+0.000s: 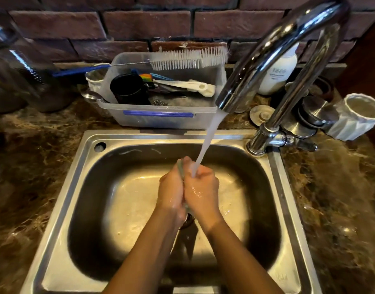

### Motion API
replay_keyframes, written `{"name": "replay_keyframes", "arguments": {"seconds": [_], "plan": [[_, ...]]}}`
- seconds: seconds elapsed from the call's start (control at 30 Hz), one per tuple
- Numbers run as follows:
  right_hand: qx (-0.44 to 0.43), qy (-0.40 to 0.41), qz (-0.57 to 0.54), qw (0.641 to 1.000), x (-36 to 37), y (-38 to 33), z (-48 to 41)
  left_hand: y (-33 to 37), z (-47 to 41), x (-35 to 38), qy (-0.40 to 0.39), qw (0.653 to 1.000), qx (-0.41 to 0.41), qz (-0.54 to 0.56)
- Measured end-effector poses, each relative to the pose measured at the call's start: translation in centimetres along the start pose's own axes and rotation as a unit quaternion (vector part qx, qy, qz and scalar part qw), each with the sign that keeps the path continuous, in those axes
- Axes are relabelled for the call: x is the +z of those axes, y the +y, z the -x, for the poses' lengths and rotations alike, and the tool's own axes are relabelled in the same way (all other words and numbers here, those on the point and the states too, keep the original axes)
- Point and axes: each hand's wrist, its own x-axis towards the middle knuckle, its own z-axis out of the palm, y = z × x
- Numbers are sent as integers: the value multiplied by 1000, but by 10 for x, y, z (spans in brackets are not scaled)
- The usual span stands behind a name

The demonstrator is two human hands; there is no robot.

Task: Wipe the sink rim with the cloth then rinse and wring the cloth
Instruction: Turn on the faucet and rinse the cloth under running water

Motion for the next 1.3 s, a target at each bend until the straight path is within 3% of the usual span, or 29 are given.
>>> {"name": "replay_keyframes", "arguments": {"seconds": [0.1,0.23,0.37,0.47,0.53,0.63,0.73,0.8,0.9,1.0,1.1,1.2,1.3], "plan": [[132,-16,-82,988,-14,16,-19,11,6,4,-37,991,-61,111],[250,-78,-248,933,-16,24,-7,25,9,19,0,993,12,117],[165,-44,-243,955,-14,-9,3,17,1,17,49,998,42,4],[18,-60,-127,990,-6,-23,15,4,-5,5,63,990,75,-100],[-21,-48,-45,998,-5,-19,14,3,-1,1,20,995,56,-84],[31,12,-4,999,-11,-4,-11,9,7,5,-25,1000,-13,-13],[92,-10,-25,995,-10,-3,-9,10,4,9,5,1000,-5,-8],[69,-26,-65,995,-4,-10,3,11,-3,8,20,999,38,-28],[10,-15,-24,1000,-4,-16,8,13,-3,6,-11,998,13,-53],[37,17,53,998,-17,-5,-13,12,2,-2,-73,992,-89,43],[55,-25,122,991,-24,-2,-17,3,1,-8,-67,990,-88,86],[38,-58,113,991,-26,-10,-9,-4,-1,-6,-24,991,-73,114],[10,-89,150,985,-31,-20,1,-9,-1,-10,-31,974,-107,195]]}}
